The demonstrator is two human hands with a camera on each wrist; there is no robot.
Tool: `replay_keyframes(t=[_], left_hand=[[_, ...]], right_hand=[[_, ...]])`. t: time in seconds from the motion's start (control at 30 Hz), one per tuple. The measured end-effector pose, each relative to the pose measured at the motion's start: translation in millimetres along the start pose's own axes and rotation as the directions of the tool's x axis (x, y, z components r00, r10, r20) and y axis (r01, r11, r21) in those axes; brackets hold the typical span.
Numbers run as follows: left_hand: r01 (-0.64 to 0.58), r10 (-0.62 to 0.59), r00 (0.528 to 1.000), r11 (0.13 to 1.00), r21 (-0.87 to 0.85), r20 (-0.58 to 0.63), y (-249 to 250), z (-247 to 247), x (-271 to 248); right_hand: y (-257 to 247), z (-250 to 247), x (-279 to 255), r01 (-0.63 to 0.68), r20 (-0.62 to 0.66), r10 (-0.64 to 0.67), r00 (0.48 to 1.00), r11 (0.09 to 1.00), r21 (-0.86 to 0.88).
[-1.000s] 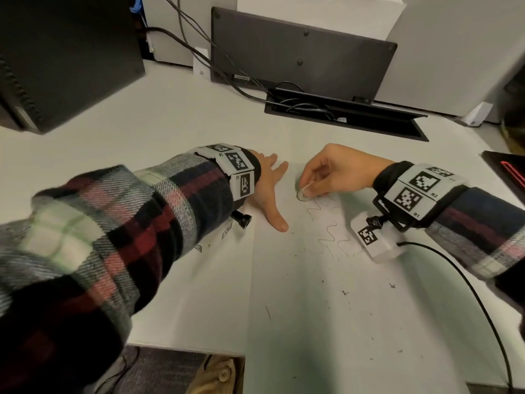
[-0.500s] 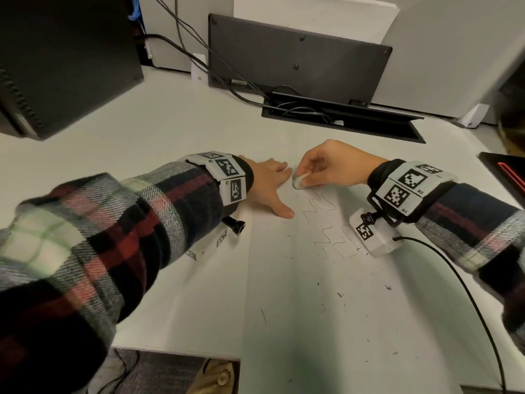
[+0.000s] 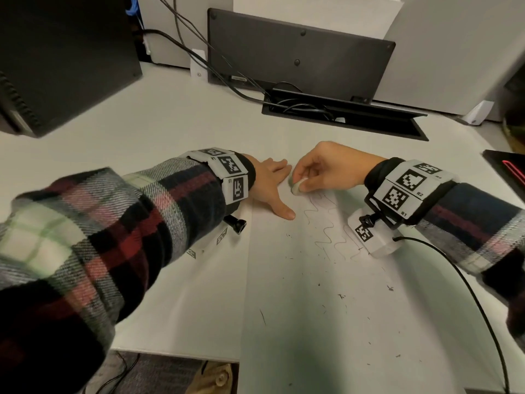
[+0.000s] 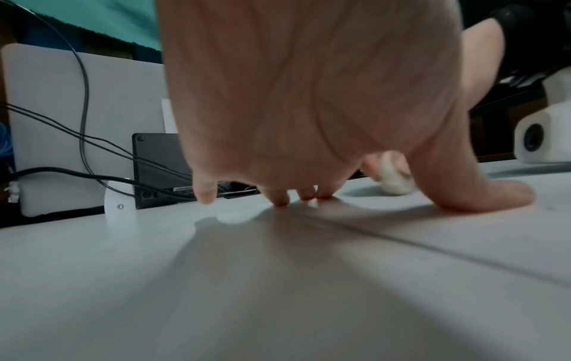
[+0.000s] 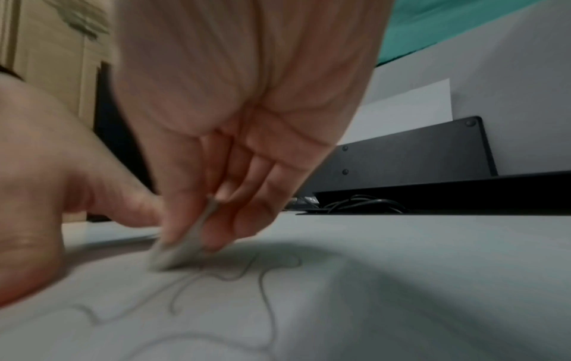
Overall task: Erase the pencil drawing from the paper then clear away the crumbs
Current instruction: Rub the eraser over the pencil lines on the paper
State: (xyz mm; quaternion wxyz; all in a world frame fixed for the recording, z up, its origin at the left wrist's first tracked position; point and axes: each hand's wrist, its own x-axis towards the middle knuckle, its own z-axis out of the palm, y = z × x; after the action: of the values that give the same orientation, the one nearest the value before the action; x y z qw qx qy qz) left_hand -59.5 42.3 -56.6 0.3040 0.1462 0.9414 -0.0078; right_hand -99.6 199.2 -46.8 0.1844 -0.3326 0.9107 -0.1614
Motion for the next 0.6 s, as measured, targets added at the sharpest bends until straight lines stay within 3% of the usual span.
replay_keyframes(t=[0.07, 0.23, 0.4, 0.47, 0.6], left_hand=[[-0.002, 0.002, 1.0, 1.0, -0.013, 0.01, -1, -1, 2], [-0.008, 0.009, 1.0, 1.0, -0.023, 0.005, -1, -2, 2], [-0.006, 0.006, 1.0, 1.0, -0.025, 0.006, -3, -1, 5], [-0.011, 0.011, 1.0, 1.0, -0.006, -0.022, -2, 0, 3], [-0.053, 0.047, 0.995, 0.997, -0.061, -0.089, -5, 0, 3]], right_hand=[[0, 0, -4, 0.001, 0.07, -0.005, 0.998, 0.998, 0.057], [0, -2, 8, 0.008, -0.071, -0.015, 0.997, 0.995, -0.096], [-3, 3, -8, -0.007, 0.108, 0.001, 0.994, 0.998, 0.057], [1, 1, -7, -0.017, 0.038, 0.015, 0.999, 0.998, 0.059], [7, -12, 3, -0.042, -0.231, 0.058, 0.971, 0.997, 0.072]])
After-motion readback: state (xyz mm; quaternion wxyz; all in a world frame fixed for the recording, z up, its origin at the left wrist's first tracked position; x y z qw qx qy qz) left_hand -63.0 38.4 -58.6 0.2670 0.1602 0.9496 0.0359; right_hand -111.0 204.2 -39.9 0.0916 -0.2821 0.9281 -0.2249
